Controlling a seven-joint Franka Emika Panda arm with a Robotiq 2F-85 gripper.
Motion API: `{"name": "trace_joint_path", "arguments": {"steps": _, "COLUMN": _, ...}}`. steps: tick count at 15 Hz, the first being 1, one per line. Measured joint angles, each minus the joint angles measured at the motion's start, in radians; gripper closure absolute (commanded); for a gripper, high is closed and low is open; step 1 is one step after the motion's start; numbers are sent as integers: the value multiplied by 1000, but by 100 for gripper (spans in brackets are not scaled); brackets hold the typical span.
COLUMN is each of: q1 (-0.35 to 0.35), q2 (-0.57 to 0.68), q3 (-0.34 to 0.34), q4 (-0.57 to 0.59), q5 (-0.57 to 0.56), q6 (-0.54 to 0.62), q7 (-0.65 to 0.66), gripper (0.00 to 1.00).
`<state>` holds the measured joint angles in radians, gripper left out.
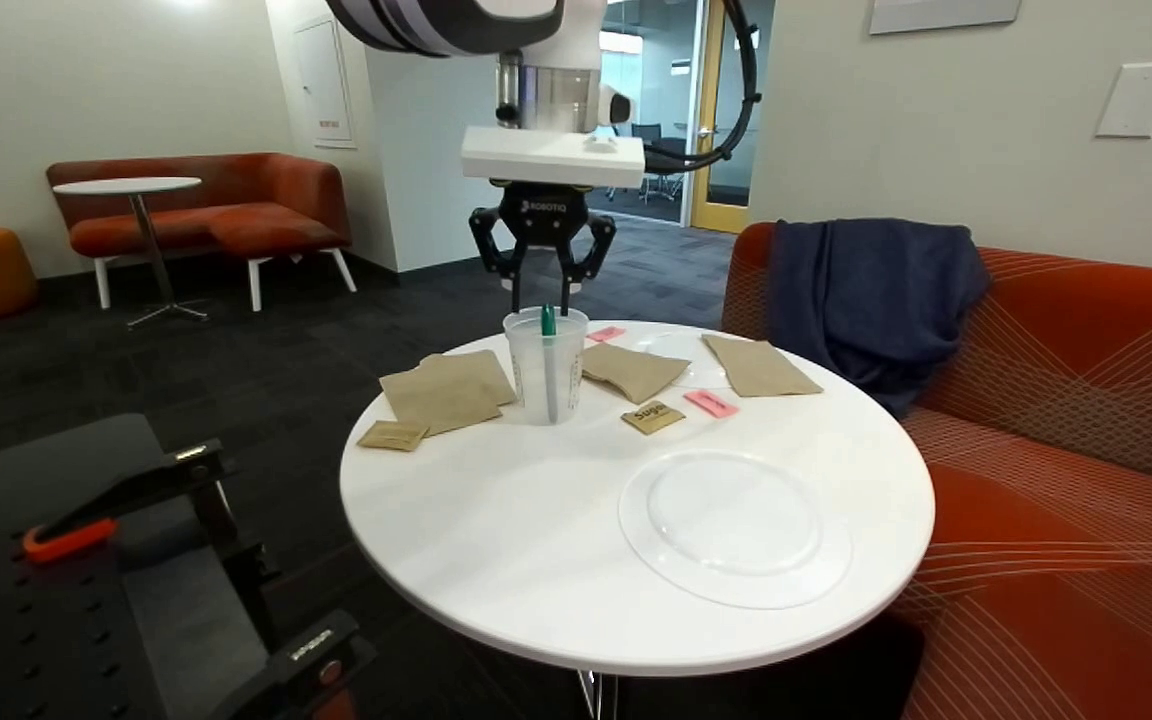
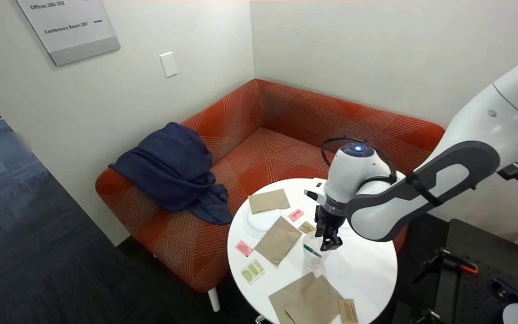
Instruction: Take the green pen out of the clear cup
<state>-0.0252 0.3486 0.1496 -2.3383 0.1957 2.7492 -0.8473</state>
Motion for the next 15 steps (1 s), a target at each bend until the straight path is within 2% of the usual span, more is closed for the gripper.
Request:
{"name": "trace_joint_path", "arguments": {"steps": 5, "q1": -16, "q2": 41, "q3": 21, "q4": 24, "q5": -8, "q6": 2, "q7": 0, "gripper": 50}}
{"name": "trace_joint_path", "arguments": {"steps": 9, "q1": -20, "q2": 72, "q3": 29, "q4": 41, "q5": -31, "q6": 12, "q7": 4, "gripper": 55}}
{"name": "trace_joint_path", "arguments": {"steps": 15, "q1": -20, "q2": 121, "q3": 29, "q4": 58, "q5": -91, "q6": 74, "q7": 11, "gripper": 58}}
